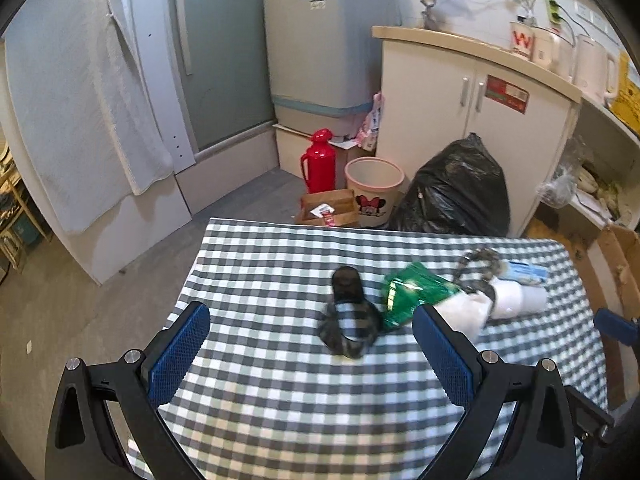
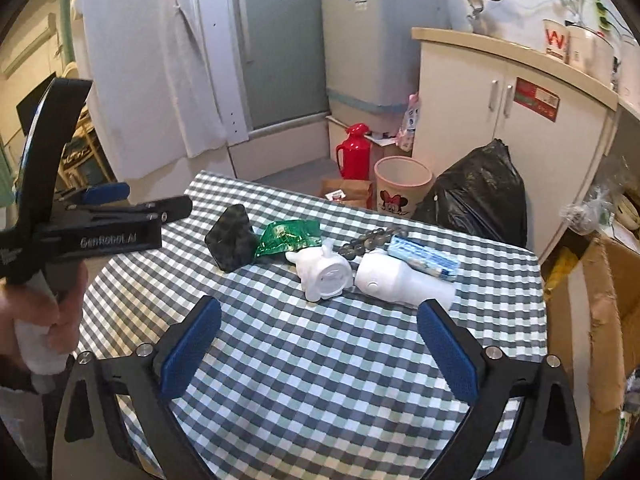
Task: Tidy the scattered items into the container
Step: 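Approach the black sunglasses with the left tool while the right tool approaches the white plush toy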
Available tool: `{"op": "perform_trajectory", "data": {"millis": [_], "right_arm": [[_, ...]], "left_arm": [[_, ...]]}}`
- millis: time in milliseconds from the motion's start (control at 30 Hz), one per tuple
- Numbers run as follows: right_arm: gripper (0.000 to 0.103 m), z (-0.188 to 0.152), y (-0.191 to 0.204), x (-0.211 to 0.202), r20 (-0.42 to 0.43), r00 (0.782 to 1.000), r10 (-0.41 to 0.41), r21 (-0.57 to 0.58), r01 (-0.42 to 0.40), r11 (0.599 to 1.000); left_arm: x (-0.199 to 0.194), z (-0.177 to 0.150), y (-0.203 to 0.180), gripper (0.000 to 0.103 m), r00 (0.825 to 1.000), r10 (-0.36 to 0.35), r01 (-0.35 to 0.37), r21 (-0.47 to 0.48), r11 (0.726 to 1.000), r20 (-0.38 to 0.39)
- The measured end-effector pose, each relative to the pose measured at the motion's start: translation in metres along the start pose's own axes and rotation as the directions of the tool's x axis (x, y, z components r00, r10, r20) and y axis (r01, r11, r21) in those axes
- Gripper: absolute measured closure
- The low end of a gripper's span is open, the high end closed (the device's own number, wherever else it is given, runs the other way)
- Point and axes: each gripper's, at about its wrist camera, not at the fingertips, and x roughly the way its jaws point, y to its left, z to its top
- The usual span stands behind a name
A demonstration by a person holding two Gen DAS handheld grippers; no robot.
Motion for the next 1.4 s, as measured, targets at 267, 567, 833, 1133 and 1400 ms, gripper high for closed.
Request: {"op": "perform_trajectory", "data": {"millis": [267,567,833,1133,1400], "right_arm": [[0.026,0.002,0.0,0.033,-0.031,0.998,0.054,-0.02,-0.055,0.998],[0.031,0.008,0.0,0.068,-0.066,0.995,0.08,-0.027,-0.082,0.996],[0.036,0.016,0.001,0.093,-0.079,0.992,0.101,-0.041,-0.104,0.994],[0.037,0.02,0.0,0.109,-0.093,0.99,0.101,-0.051,-0.106,0.993],[0.037,0.021,-0.005,0.122,-0.108,0.988,0.114,-0.051,-0.121,0.991]], "left_arm": [[0.034,-0.001,0.01,0.0,0.999,0.017,-0.016,0.002,1.0,-0.031],[0.07,-0.007,0.016,0.0,0.996,0.013,-0.012,0.011,1.0,-0.087],[0.092,-0.012,0.021,0.0,0.99,-0.014,0.016,0.01,1.0,-0.14],[0.105,-0.011,0.018,0.0,0.985,-0.048,0.051,0.012,0.999,-0.168],[0.114,-0.013,0.009,0.021,0.978,-0.084,0.089,0.02,0.996,-0.192]]}}
